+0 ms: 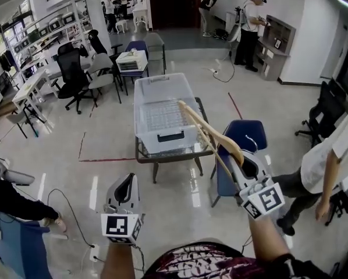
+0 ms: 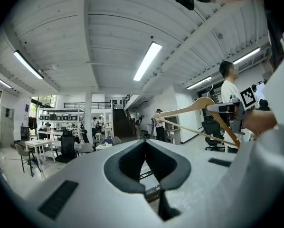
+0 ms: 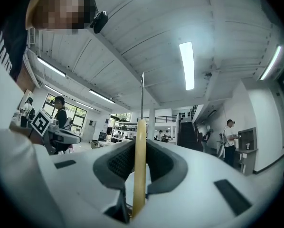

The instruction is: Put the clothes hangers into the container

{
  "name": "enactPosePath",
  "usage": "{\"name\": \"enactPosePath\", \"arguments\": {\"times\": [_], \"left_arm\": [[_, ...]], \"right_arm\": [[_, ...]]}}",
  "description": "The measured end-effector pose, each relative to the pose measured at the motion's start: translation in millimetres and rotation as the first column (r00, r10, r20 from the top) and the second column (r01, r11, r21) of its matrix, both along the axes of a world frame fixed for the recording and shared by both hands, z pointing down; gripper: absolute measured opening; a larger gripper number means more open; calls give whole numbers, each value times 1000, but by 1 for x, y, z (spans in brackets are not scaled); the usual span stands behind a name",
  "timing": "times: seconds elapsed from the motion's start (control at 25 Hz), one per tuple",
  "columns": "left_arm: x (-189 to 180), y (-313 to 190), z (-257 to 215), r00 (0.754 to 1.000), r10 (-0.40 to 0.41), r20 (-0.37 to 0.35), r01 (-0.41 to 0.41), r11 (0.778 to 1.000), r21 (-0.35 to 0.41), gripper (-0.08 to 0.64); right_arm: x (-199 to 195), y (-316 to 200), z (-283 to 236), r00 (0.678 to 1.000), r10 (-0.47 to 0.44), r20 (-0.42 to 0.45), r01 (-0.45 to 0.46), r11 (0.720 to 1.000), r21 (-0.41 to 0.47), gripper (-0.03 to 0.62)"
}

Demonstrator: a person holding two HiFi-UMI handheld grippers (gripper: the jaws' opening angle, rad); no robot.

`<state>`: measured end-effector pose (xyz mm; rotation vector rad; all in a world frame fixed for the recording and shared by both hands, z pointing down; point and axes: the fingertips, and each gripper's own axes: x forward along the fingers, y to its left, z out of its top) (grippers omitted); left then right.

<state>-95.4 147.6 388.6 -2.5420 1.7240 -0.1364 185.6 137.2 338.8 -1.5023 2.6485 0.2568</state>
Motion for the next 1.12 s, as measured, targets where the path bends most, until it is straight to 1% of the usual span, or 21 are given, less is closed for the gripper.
{"name": "enactPosePath", "arguments": {"times": [0.12, 0.24, 0.4, 0.64, 0.84, 1.12], "left_arm": [[12, -3, 4, 1000, -2, 11, 2, 1000, -6, 7], [17, -6, 12, 1000, -8, 24, 9, 999, -33, 6], [22, -10, 11, 999, -2, 47, 4, 999, -31, 8], [30, -20, 19, 999, 26, 44, -23, 998, -52, 8], [32, -42, 24, 998, 51, 47, -49, 997, -54, 6], [39, -85, 24, 996, 84, 38, -82, 995, -60, 8]], "right_arm": [[9, -6, 4, 1000, -18, 0, 18, 1000, -1, 61], [15, -11, 7, 1000, -24, 13, 25, 1000, -7, 61], [25, -12, 11, 999, -15, 30, 15, 1000, -6, 61], [33, -22, 22, 999, 12, 44, -11, 1000, -29, 61], [32, -36, 27, 998, 41, 53, -39, 999, -33, 61], [31, -67, 30, 997, 59, 42, -57, 997, -48, 61]]}}
